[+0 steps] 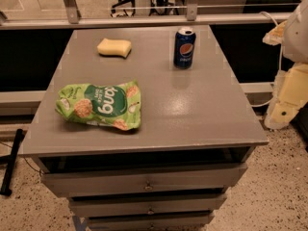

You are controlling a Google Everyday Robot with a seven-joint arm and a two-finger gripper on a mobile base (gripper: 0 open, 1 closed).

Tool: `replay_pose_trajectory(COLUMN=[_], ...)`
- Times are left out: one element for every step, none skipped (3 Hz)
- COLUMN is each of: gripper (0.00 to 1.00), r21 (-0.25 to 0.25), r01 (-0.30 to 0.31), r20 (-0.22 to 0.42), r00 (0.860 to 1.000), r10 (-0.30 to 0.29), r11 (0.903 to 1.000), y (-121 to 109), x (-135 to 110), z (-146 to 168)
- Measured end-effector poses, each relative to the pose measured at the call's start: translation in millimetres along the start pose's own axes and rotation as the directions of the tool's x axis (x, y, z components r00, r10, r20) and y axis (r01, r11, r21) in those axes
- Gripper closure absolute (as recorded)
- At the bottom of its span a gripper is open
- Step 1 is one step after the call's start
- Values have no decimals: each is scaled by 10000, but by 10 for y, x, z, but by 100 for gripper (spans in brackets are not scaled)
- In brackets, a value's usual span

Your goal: Pick pepsi can

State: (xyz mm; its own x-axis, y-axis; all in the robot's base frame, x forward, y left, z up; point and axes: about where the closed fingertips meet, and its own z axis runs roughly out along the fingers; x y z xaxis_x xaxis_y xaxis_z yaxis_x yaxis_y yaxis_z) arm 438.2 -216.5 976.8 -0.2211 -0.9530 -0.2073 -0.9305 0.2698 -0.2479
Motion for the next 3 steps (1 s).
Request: replay_pose_trajectory(gripper=[0, 0, 0], r21=[2, 169, 541], r01=[0, -247, -874], r20=[1, -59, 213], r00=[10000, 9997, 9960], r10=[0, 248, 863], r11=[10000, 9996, 9947], y=[0, -52, -301], x=[0, 108, 366], z=[0, 76, 335])
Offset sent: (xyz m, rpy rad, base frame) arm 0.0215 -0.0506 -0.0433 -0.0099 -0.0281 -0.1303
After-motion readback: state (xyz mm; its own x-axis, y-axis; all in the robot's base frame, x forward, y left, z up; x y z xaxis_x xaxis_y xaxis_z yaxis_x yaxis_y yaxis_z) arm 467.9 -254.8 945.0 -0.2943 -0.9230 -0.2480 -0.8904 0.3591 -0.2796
